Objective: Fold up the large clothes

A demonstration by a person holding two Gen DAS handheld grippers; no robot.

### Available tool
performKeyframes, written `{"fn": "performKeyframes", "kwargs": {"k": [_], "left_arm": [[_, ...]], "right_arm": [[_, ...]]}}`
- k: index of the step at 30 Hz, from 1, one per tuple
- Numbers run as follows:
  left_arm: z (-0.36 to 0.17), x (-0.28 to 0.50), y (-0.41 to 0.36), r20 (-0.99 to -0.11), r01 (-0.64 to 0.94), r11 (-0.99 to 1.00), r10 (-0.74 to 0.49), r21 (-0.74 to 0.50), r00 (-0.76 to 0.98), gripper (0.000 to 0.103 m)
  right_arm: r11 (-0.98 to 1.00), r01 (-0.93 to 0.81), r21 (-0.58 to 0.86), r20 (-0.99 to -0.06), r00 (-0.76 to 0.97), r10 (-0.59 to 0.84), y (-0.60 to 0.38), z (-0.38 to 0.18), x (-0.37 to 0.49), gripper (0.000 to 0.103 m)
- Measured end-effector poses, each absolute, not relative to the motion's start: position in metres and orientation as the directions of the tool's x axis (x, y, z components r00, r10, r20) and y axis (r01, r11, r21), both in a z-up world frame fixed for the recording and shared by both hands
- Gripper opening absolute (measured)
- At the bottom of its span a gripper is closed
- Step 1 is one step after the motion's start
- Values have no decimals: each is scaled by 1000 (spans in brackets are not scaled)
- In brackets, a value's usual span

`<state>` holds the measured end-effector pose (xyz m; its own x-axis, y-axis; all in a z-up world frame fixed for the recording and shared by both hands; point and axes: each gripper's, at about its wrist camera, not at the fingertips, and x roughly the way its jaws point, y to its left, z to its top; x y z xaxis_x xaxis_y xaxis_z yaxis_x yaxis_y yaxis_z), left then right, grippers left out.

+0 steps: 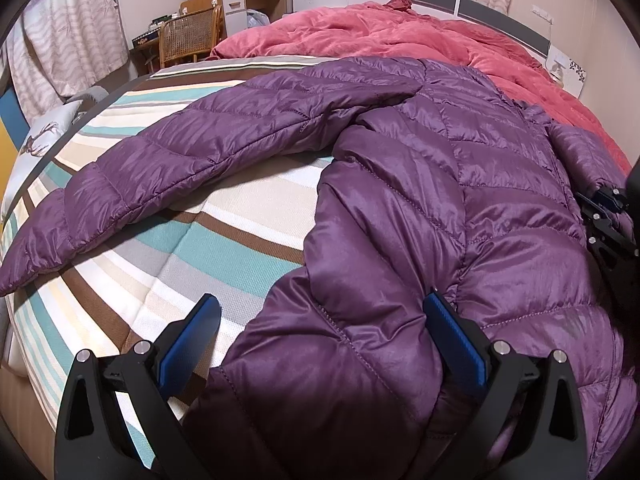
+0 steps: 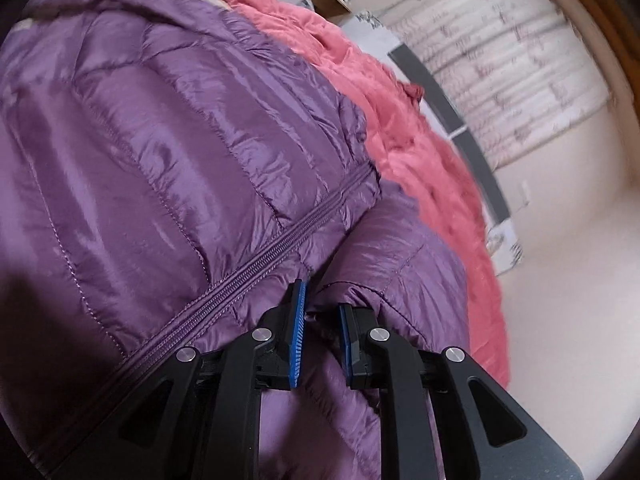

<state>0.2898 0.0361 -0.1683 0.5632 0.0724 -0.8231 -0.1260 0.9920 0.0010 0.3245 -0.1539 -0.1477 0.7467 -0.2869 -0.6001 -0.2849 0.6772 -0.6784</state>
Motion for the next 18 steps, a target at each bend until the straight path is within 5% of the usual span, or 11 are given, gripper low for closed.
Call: {"fn": "performKeyframes", "kwargs": {"k": [3, 5, 7, 13, 18], "left_arm": [[-166, 291, 38, -838, -129, 992, 61, -12, 542, 101], [-165, 292, 40, -851, -133, 991, 47, -26, 523, 101], [-162, 292, 42, -853, -135, 990, 44, -31, 520, 101], [-148, 296, 36, -815, -117, 993, 94, 32, 572, 101], [-151, 307, 23, -801, -82, 993, 117, 85, 588, 101]], "right_arm": [[732, -274, -624, -631, 729, -265, -161, -138, 318, 29], [784, -253, -566, -649, 724, -235, -168, -128, 311, 52], [867, -227, -444, -682, 713, -162, -184, -114, 301, 59], [1000, -12, -25, -706, 708, -9, -257, -92, 287, 60], [978, 153, 138, -727, 686, -5, -297, -99, 311, 55]]}}
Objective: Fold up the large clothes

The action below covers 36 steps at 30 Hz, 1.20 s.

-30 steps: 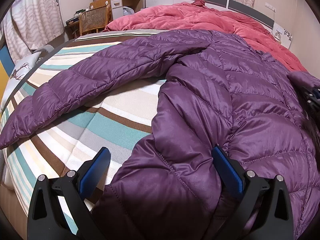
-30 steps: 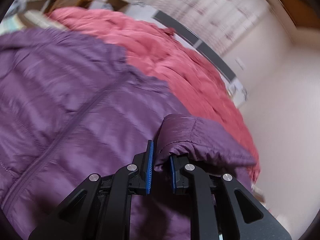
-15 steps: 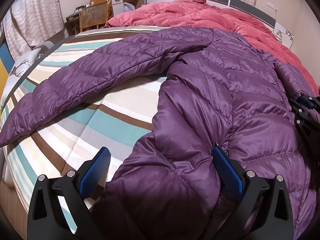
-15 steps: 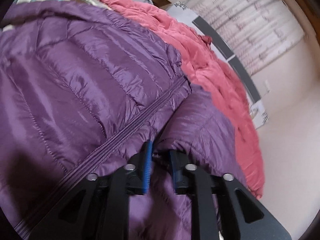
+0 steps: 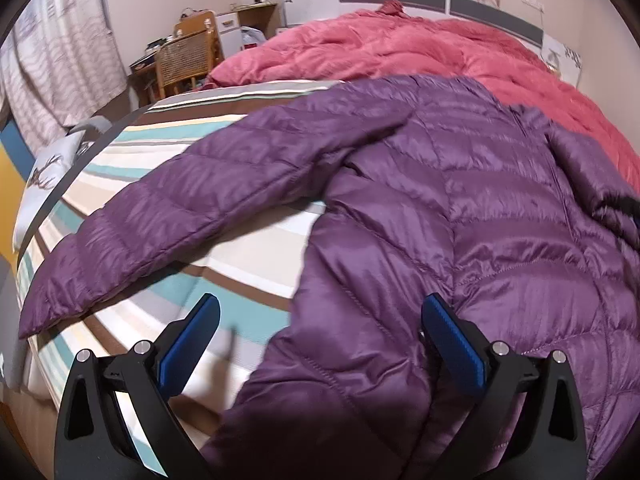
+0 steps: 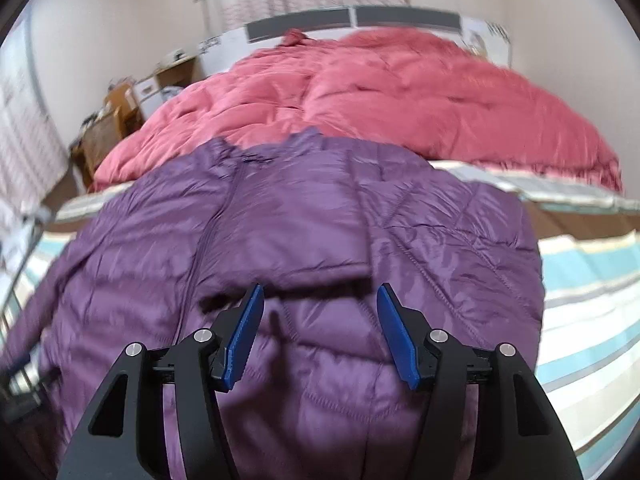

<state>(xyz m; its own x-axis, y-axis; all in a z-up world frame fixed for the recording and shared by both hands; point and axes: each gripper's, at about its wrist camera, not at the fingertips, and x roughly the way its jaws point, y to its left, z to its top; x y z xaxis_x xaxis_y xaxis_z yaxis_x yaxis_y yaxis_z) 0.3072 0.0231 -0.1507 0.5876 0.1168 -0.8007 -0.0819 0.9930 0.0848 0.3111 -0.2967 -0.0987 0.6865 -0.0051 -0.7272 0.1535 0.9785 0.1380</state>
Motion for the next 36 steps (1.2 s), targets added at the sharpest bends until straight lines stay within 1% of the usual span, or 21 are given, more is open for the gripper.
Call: {"fn": "performKeyframes", "kwargs": {"k": [2, 4, 5, 7, 10, 13, 16, 19, 22, 24, 25, 31, 35, 36], "left_arm": [[-156, 308, 21, -806, -77, 993, 120, 93, 579, 101], [-158, 306, 24, -808, -87, 994, 106, 68, 580, 101], [-159, 305, 27, -809, -92, 994, 97, 53, 579, 101], [-161, 305, 30, -813, -100, 995, 82, 30, 576, 101], [-163, 303, 33, -816, -108, 994, 66, 4, 574, 101], [-164, 304, 34, -819, -111, 994, 56, -9, 572, 101], [-165, 304, 35, -821, -109, 994, 52, -12, 568, 101], [-161, 304, 36, -826, -100, 995, 37, -23, 562, 101], [-146, 305, 36, -808, -68, 995, -19, -73, 589, 101], [-126, 307, 33, -755, -19, 990, -96, -142, 649, 101], [-116, 310, 28, -730, 3, 988, -118, -157, 674, 101], [-91, 361, -20, -706, 109, 989, -148, -101, 693, 101], [-93, 400, -51, -720, 149, 982, -185, -114, 668, 99], [-94, 405, -57, -720, 151, 981, -193, -123, 666, 94]], "right_arm": [[969, 161, 185, -727, 686, 25, -300, -103, 322, 40], [977, 133, 168, -726, 687, 31, -289, -103, 334, 37], [983, 110, 147, -720, 694, 30, -284, -103, 339, 29], [994, 58, 90, -710, 704, 23, -267, -99, 344, 25], [1000, -28, 8, -686, 727, 26, -238, -91, 352, 25], [989, -129, -72, -683, 729, 45, -206, -90, 355, 25], [970, -226, -89, -729, 678, 91, -180, -100, 356, 25], [965, -254, -58, -752, 647, 125, -177, -106, 348, 25], [979, -203, -6, -725, 675, 136, -202, -99, 332, 25], [992, -122, 25, -703, 703, 104, -226, -93, 323, 25], [997, -56, 44, -692, 719, 71, -244, -91, 316, 25], [961, 255, 109, -685, 719, -114, -328, -92, 292, 25], [935, 322, 148, -675, 724, -143, -358, -98, 285, 25], [932, 332, 146, -672, 725, -153, -362, -99, 284, 25]]}}
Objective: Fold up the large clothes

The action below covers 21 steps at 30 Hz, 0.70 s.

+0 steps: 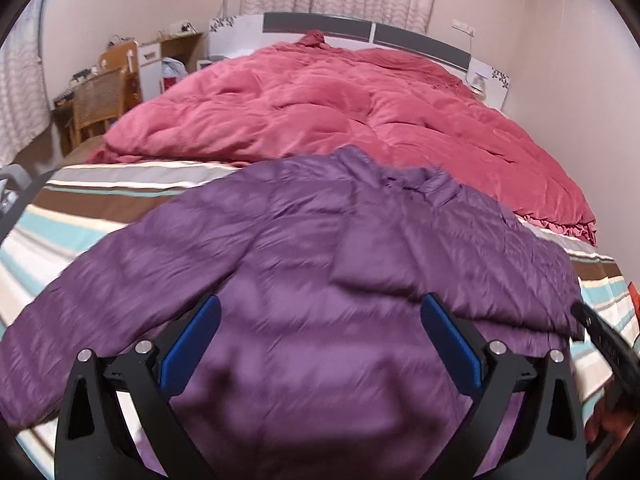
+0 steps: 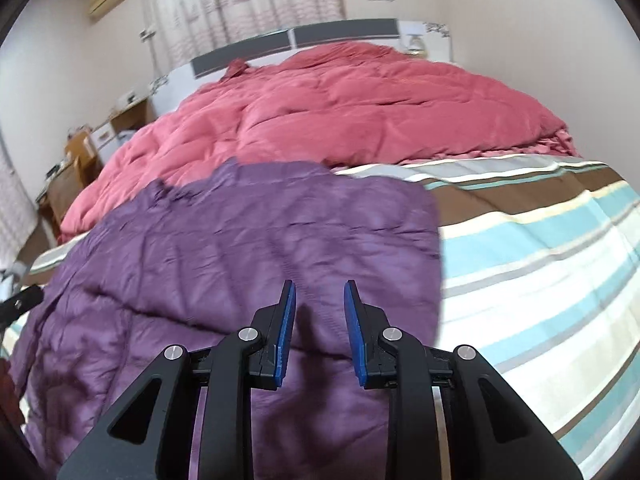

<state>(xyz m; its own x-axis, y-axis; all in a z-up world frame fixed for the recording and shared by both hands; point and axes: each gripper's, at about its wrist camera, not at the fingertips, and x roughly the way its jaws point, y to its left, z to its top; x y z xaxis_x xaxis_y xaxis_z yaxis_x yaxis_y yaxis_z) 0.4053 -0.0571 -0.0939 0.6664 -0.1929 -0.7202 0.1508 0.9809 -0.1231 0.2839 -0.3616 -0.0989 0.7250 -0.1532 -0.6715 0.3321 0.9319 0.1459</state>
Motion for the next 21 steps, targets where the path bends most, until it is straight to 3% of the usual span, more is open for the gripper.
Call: {"fn": "performKeyframes", "kwargs": {"k": [1, 5, 7, 9, 10, 14, 21], "left_arm": [[-95, 413, -62, -720, 158, 978, -206, -134, 663, 84], [-112, 446, -87, -765, 163, 977, -208, -136, 610, 62], [-126, 456, -91, -800, 143, 977, -210, -156, 563, 28], [-136, 458, -89, -810, 120, 972, -234, -201, 537, 19], [-136, 455, -86, -799, 116, 969, -246, -219, 548, 9], [-119, 429, -64, -742, 121, 944, -316, -306, 591, 4], [-135, 404, -49, -760, 105, 969, -240, -223, 604, 4]], "right_arm": [[929, 338, 148, -674, 722, -155, -366, -101, 285, 25], [920, 356, 162, -689, 709, -152, -376, -110, 292, 25], [921, 353, 163, -693, 706, -148, -377, -113, 294, 25], [923, 349, 161, -695, 705, -145, -375, -116, 292, 25], [924, 347, 160, -696, 704, -144, -376, -117, 293, 25], [924, 346, 161, -694, 706, -143, -379, -114, 292, 25], [941, 323, 102, -708, 688, -159, -368, -117, 303, 25]]}}
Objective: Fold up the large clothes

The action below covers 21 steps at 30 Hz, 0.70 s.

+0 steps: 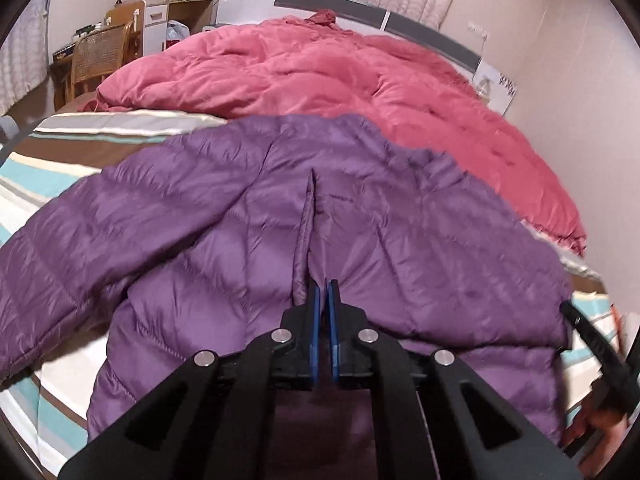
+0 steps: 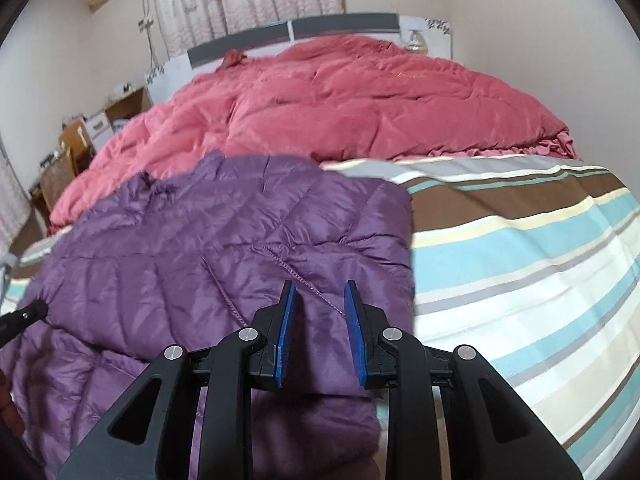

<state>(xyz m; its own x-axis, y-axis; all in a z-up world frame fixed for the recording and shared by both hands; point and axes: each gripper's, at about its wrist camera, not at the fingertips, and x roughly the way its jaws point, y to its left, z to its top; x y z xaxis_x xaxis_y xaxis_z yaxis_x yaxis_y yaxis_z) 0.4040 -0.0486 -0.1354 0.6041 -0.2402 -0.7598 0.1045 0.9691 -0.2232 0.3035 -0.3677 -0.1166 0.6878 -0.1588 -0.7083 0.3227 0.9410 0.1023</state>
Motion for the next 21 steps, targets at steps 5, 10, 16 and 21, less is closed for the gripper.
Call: {"fn": "performKeyframes", "kwargs": {"k": [5, 10, 16, 21], "left_arm": [[-153, 409, -54, -767, 105, 976, -213, -188, 606, 5], [-159, 408, -53, -761, 106, 976, -215, -191, 612, 8], [-149, 395, -41, -750, 70, 976, -202, -204, 630, 60], [-137, 375, -21, -725, 72, 968, -227, -239, 650, 65]], "right_arm": [[942, 332, 54, -744, 642, -184, -365, -138, 319, 25], [940, 336, -55, -744, 614, -263, -354, -145, 327, 25], [935, 338, -107, -738, 604, -302, -348, -144, 329, 25], [937, 334, -101, -692, 653, -307, -345, -129, 314, 56]]}}
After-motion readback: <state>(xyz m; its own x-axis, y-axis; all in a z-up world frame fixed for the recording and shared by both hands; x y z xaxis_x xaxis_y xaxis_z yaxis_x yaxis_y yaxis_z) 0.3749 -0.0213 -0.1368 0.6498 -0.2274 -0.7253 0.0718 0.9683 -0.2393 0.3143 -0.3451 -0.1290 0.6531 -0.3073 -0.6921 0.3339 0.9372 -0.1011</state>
